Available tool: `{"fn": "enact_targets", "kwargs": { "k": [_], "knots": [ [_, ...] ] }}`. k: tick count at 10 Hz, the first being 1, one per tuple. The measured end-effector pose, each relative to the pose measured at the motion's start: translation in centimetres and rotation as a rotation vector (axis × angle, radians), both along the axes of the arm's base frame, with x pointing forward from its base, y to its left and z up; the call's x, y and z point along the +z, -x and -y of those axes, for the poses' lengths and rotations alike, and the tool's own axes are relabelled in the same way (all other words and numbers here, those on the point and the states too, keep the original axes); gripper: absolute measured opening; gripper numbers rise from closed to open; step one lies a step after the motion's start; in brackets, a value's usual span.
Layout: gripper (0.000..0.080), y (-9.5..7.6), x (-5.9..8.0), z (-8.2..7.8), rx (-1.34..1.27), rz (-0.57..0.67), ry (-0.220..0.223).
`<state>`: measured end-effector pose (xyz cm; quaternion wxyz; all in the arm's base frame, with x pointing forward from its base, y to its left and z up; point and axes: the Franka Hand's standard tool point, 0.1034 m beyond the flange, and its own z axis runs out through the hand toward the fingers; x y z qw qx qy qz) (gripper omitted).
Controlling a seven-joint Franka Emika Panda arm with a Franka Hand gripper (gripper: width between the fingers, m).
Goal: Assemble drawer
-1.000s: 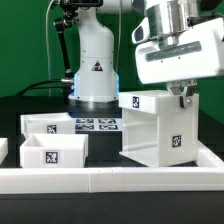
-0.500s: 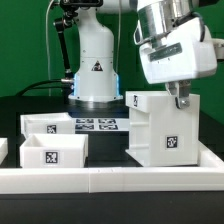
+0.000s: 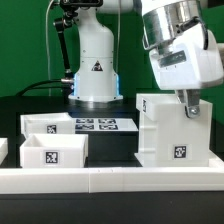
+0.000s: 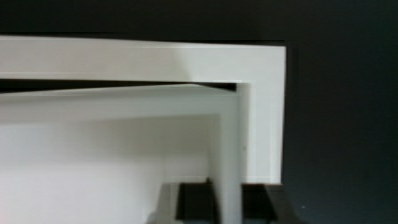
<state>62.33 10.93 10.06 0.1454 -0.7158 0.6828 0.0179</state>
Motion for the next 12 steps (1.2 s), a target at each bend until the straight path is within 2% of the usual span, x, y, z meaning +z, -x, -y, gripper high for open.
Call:
{"fn": "enact_targets", "kwargs": {
  "k": [4,7,8,9,10,11,12],
  "knots": [
    [0.0044,-2.3,-0.1,0.1,-0.002,-0.008,-0.014],
    [0.0044,-2.5,-0.2,0.1,0.002,-0.036,-0.023],
    [0.01,-2.5,-0.1,0.0,0.006,-0.031,-0.021],
    [0.0236,-2.6,-0.1,0.0,0.008,-0.028,-0.021],
    [0.0236,-2.7,0.0,0.0,0.009,-0.025,-0.021],
    [0.0441,-2.7,0.1,0.0,0.014,-0.022,-0.02],
    [0.0569,-2.3,0.3,0.1,0.139,-0.012,-0.008]
  ]
}}
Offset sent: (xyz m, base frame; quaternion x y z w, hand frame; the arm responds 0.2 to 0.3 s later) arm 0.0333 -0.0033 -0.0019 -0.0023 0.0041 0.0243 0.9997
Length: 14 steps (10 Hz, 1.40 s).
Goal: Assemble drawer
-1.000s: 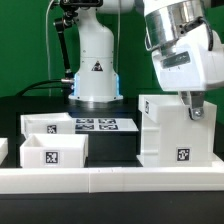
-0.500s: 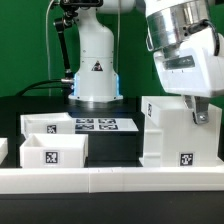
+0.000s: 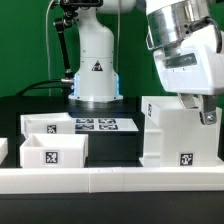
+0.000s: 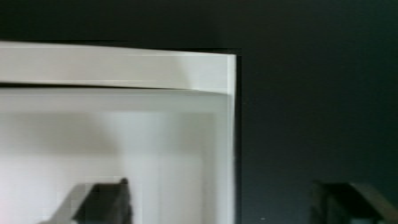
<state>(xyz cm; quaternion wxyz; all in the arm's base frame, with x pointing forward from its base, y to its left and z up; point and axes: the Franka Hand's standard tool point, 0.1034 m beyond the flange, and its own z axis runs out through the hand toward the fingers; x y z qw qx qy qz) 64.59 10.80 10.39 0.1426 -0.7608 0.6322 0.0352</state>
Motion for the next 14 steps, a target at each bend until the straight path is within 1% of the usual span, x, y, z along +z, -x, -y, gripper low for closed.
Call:
{"fn": "enact_targets", "kwargs": {
  "k": [1,2,3,4,7,8,9,10,12,13,14],
  "knots": [
    [0.0569,0.3,0.6,0.1,0.075,0.014,0.006],
    [0.0632,0.8,1.6,0.3,0.147,0.036,0.014],
    [0.0646,1.4,2.8,0.4,0.253,0.044,0.013],
    [0.0646,1.6,3.5,0.4,0.315,0.055,0.011],
    [0.0649,1.8,3.3,0.5,0.347,0.064,0.02],
    [0.0649,2.1,3.3,0.6,0.422,0.071,0.03],
    [0.0649,2.9,3.4,1.4,0.665,0.062,0.067],
    [0.0649,3.0,3.8,2.4,0.788,0.085,0.073],
    [0.0649,3.2,4.3,3.5,0.945,0.105,0.079],
    [0.0649,3.2,4.4,3.8,0.994,0.122,0.085],
    [0.0649,3.2,4.3,3.8,1.06,0.138,0.09]
  ]
}}
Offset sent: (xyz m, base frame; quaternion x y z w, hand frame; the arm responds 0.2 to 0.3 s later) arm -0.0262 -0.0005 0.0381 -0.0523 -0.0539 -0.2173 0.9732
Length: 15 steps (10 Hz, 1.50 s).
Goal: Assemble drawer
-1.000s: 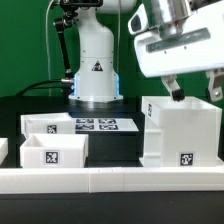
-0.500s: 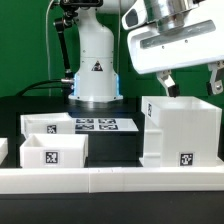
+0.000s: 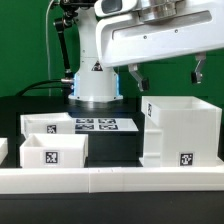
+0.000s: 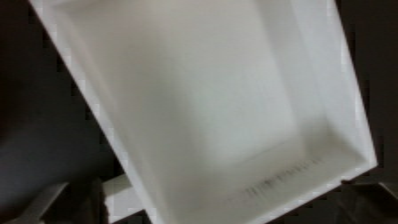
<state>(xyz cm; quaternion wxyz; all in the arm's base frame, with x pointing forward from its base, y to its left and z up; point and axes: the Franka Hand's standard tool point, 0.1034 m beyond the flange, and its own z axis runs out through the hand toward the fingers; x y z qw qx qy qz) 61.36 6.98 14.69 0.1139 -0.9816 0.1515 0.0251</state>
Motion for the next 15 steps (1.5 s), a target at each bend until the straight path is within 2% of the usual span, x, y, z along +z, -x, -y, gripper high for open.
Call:
{"fn": "enact_targets", "kwargs": {
  "k": [2,4,6,7,8,9,10,11,15],
  "knots": [
    [0.0649,0.1,-0.1,0.3,0.125,0.028,0.001],
    [0.0649,1.4,-0.8,4.2,0.2,0.031,0.016],
    [0.0649,2.2,-1.8,7.3,0.222,0.046,0.044],
    [0.0649,2.4,-2.2,8.3,0.241,0.049,0.079],
    [0.0649,2.4,-2.5,9.2,0.292,0.067,0.139],
    [0.0649,2.4,-2.6,9.8,0.33,0.074,0.177],
    [0.0649,2.5,-2.8,11.2,0.323,0.062,0.179],
    [0.0649,2.4,-3.0,11.8,0.323,0.057,0.177],
    [0.0649,2.5,-3.2,11.7,0.336,0.057,0.178]
  ]
}}
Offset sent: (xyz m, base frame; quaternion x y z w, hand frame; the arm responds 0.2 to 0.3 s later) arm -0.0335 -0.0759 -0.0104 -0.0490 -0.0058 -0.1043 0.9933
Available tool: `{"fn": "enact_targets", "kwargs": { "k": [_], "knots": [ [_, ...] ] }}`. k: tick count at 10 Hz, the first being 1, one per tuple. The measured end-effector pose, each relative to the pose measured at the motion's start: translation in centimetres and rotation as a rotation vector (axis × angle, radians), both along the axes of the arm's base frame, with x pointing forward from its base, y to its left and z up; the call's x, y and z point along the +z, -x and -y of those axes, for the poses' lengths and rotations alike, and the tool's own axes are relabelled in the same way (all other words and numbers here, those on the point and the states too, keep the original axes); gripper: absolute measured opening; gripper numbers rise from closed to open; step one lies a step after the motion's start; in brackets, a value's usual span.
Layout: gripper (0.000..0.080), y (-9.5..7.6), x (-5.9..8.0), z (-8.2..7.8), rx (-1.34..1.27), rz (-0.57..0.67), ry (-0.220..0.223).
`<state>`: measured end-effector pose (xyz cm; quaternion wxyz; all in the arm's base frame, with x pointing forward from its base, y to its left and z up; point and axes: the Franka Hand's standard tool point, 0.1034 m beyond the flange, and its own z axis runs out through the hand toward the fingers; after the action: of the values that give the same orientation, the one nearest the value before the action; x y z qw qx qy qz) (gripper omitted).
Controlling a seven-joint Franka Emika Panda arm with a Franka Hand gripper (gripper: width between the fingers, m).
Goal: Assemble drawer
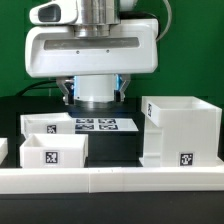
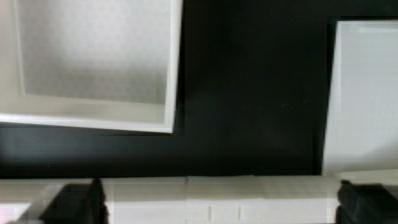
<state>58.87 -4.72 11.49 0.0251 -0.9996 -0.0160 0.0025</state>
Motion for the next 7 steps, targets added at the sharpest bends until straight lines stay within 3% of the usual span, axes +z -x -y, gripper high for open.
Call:
{"fn": "enact_targets", "kwargs": {
  "k": [3,7],
  "knots": [
    [0.0649,1.4,-2.8,3.0,0.046,0.02,0.026],
    [0.0649,2.2,-5.9,3.8,0.04,0.019,0.043]
  ]
}}
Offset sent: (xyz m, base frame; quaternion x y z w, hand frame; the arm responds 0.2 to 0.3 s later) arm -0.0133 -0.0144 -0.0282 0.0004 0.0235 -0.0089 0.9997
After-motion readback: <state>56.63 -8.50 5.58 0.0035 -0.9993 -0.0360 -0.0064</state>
